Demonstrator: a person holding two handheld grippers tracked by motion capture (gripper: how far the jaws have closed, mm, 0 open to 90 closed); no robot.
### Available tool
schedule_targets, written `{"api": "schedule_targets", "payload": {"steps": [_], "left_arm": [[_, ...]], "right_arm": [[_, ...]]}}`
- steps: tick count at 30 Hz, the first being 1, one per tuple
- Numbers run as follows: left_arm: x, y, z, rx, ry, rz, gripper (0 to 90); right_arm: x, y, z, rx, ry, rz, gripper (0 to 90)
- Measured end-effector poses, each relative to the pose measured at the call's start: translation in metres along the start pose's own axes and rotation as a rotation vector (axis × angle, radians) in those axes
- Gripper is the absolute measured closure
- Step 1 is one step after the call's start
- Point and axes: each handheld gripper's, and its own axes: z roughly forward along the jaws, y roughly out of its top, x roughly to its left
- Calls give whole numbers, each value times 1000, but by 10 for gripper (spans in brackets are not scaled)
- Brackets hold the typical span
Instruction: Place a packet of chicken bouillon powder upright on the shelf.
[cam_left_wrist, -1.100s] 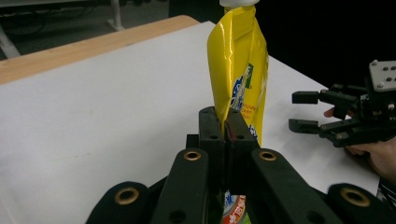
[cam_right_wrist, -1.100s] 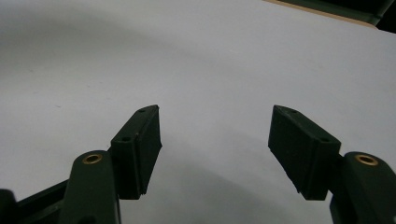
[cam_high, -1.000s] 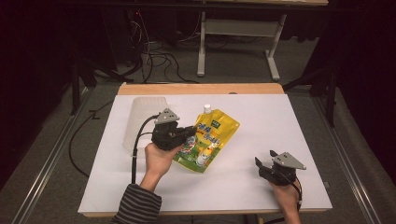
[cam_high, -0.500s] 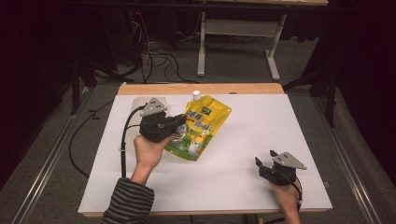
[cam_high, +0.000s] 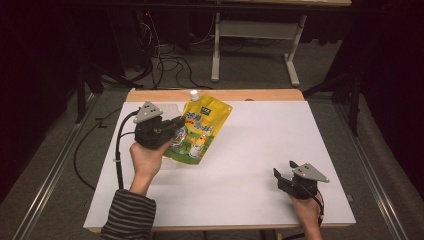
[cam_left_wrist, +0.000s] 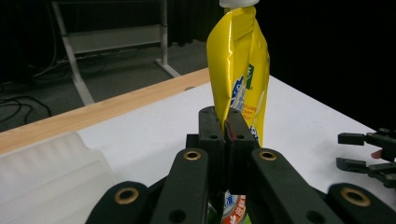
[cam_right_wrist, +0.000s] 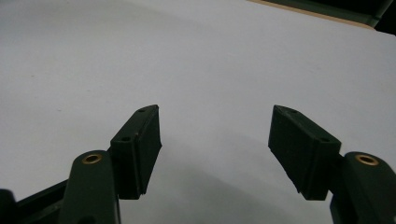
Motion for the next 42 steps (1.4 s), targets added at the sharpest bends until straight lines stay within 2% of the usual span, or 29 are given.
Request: {"api": "schedule_targets", "payload": {"steps": [7, 11, 13, 19, 23, 26, 31, 35, 42], "left_arm": [[15, -2, -11, -28, 59, -6, 880], [21, -6, -18, -65, 103, -9, 882], [27, -9, -19, -68, 115, -25, 883], [39, -13, -22, -60, 170, -24, 883], [49, -18, -22, -61, 202, -28, 882], [58, -22, -19, -59, 214, -51, 880], [66, -28, -11, -42, 256, -51, 877], [70, -34, -6, -19, 273, -49, 874], [71, -41, 0, -11, 288, -28, 866]], "right_arm": [[0, 0, 0, 4, -1, 0, 345], [1, 0, 1, 10, -2, -3, 345], [1, 0, 1, 11, -4, -4, 344], [1, 1, 2, 17, -2, -4, 344], [0, 1, 1, 15, -1, -2, 344], [1, 1, 1, 17, -2, -3, 344], [0, 0, 1, 11, -2, -3, 344], [0, 0, 1, 8, -1, -4, 344], [0, 0, 1, 8, -1, -3, 343]]}}
